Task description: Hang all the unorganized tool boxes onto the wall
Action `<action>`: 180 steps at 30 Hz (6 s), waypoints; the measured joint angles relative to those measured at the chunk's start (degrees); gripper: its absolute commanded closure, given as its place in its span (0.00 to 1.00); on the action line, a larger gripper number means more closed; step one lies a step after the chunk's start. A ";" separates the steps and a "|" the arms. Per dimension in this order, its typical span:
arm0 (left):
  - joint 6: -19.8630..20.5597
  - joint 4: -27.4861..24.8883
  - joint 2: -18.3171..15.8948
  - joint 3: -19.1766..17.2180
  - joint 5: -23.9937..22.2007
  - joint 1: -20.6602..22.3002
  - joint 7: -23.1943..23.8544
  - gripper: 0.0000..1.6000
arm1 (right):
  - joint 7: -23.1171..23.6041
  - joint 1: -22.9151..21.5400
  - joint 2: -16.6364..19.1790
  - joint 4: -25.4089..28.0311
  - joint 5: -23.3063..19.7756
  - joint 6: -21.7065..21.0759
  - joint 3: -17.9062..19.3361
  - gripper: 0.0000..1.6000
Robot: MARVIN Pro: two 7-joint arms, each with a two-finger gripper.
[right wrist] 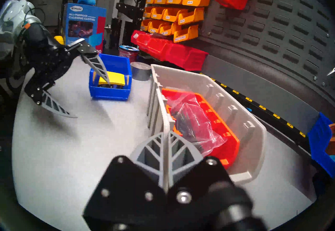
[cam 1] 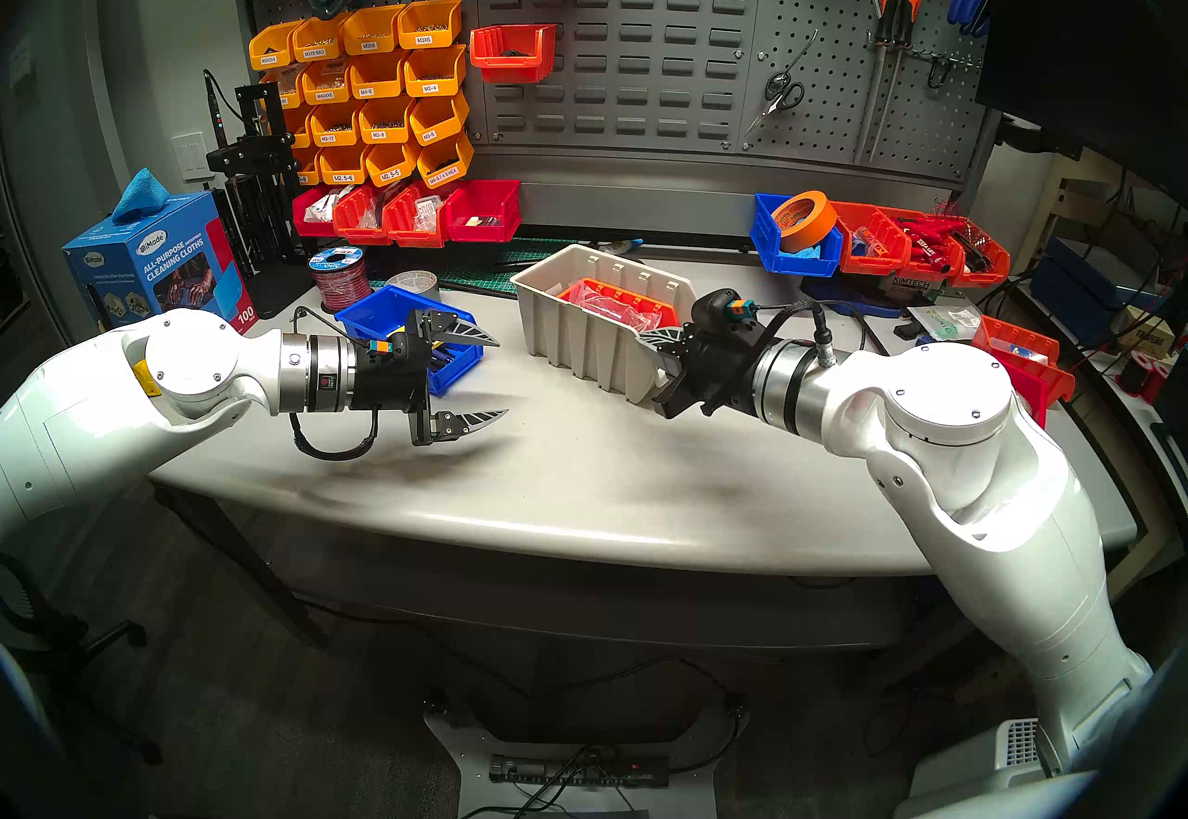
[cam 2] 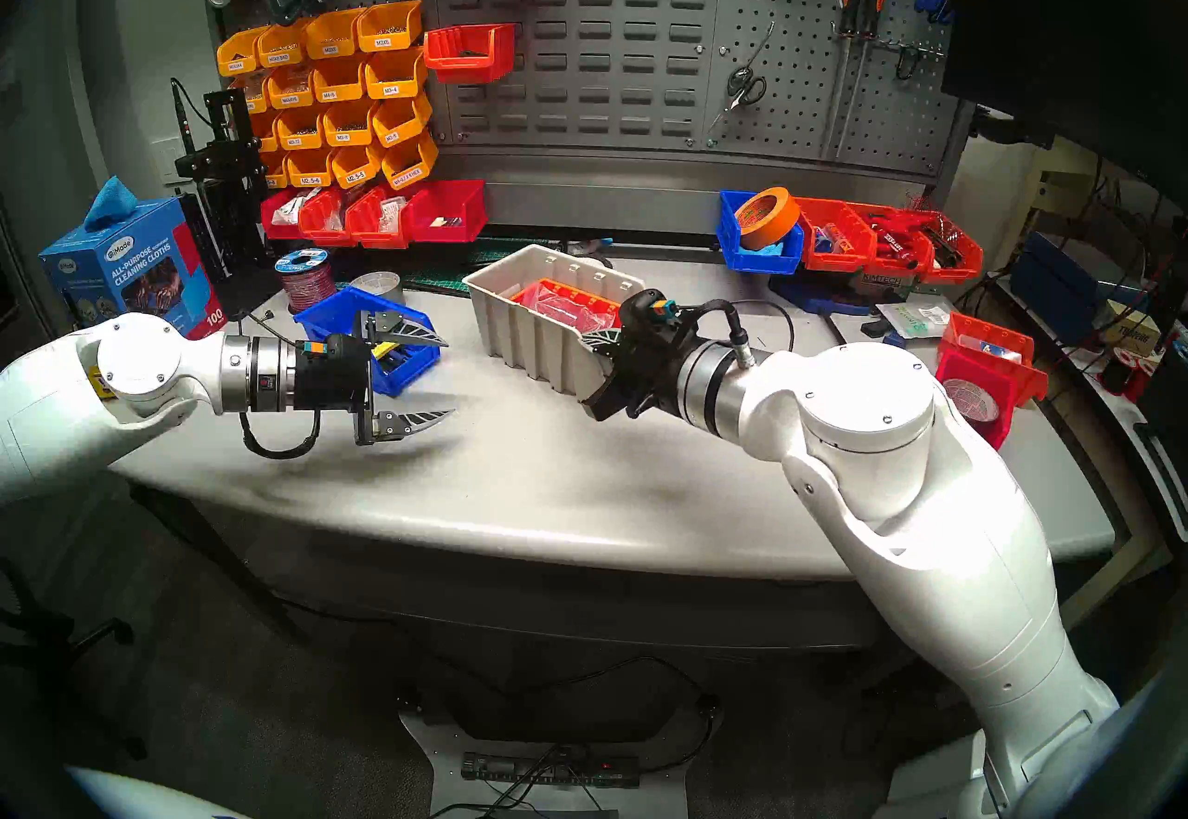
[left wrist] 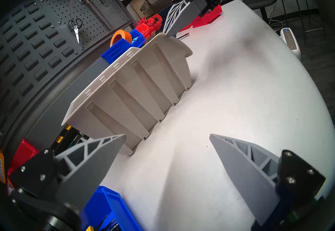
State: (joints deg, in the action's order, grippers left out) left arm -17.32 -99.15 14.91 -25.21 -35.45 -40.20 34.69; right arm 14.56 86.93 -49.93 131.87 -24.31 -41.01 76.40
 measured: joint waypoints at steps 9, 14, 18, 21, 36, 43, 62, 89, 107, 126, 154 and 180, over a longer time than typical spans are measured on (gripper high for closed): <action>0.00 0.00 0.00 0.00 0.00 0.00 0.00 0.00 | -0.91 1.32 1.00 -1.41 1.00 -1.26 -0.42 0.00; 0.00 0.00 0.00 0.00 0.00 0.00 0.00 0.00 | -0.85 0.96 1.35 -3.66 2.02 -0.07 -1.89 0.00; 0.00 0.00 0.00 0.00 0.00 0.00 0.00 0.00 | -0.14 -0.19 1.33 -5.12 2.57 0.78 -3.34 0.00; 0.00 0.00 0.00 0.00 0.00 0.00 0.00 0.00 | 0.30 -0.99 1.18 -5.78 2.85 1.16 -3.96 0.00; 0.00 0.00 0.00 0.00 0.00 0.00 0.00 0.00 | 2.13 -4.78 -0.02 -6.41 3.71 1.76 -4.25 0.00; 0.00 0.00 0.00 0.00 0.00 0.00 0.00 0.00 | 2.63 -5.31 -0.46 -6.54 3.96 1.80 -4.23 0.00; 0.00 0.00 0.00 0.00 0.00 0.00 0.00 0.00 | 3.18 -6.65 -2.87 -10.53 5.00 4.31 -7.28 1.00; 0.00 0.00 0.00 0.00 0.00 0.00 0.00 0.00 | 1.45 -6.00 -1.15 -10.91 6.07 4.37 -3.79 1.00; 0.00 0.00 0.00 0.00 0.00 0.00 0.00 0.00 | 0.91 -13.11 -4.33 -15.27 8.18 3.49 -5.69 1.00; 0.00 0.00 0.00 0.00 0.00 0.00 0.00 0.00 | -10.95 -16.98 -11.58 -17.53 14.66 -2.18 -12.44 1.00; 0.00 0.00 0.00 0.00 0.00 0.00 0.00 0.00 | -23.38 -21.60 -17.17 -20.71 24.41 -6.72 -19.07 1.00; 0.00 0.00 0.00 0.00 0.00 0.00 0.00 0.00 | -27.42 -20.90 -20.69 -17.47 24.74 -12.56 -19.24 1.00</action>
State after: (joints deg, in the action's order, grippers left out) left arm -17.32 -99.15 14.91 -25.21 -35.44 -40.20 34.69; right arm -12.86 66.03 -70.61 114.39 0.43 -53.57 57.16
